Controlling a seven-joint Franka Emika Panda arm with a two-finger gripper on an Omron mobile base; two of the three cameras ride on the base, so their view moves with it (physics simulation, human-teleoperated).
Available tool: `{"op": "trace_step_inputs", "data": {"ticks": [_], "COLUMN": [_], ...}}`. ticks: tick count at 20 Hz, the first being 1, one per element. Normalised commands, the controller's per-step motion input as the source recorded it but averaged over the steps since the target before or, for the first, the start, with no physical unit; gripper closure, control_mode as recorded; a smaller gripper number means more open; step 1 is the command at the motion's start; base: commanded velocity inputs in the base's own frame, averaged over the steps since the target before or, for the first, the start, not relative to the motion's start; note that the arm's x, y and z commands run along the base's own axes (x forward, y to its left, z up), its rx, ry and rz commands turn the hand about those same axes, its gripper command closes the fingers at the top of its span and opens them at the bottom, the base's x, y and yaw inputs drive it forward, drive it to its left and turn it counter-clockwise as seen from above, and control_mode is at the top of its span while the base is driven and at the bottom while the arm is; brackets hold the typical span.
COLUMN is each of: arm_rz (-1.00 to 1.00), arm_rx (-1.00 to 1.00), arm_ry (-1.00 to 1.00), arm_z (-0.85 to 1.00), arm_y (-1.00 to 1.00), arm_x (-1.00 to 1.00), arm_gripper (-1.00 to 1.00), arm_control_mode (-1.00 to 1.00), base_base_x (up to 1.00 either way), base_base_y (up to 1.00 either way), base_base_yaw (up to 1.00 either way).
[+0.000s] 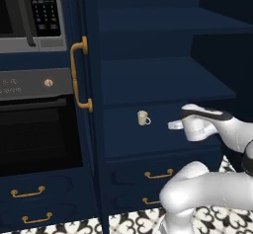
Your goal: Gather all objects into one cabinet and sort the glasses and bowls to opposite sides.
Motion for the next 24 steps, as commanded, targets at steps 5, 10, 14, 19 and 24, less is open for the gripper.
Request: {"op": "trace_step_inputs", "data": {"ticks": [5,10,14,19,24], "arm_rz": [0.0,0.0,0.0,0.0,0.0], "arm_rx": [0.02,0.01,0.02,0.01,0.04], "arm_ry": [-0.07,-0.12,-0.17,-0.14,-0.01], "arm_z": [-0.37,-0.44,-0.27,-0.25,-0.02], "arm_y": [-0.04,0.0,0.0,-0.02,-0.05], "arm_x": [0.43,0.24,0.31,0.35,0.44], "arm_gripper": [-1.0,-1.0,-1.0,-1.0,-1.0], "arm_control_mode": [-1.0,-1.0,-1.0,-1.0,-1.0], "base_base_x": [0.0,0.0,0.0,0.0,0.0], "base_base_y": [0.0,0.0,0.0,0.0,0.0], "base_base_yaw": [0.0,0.0,0.0,0.0,0.0]}}
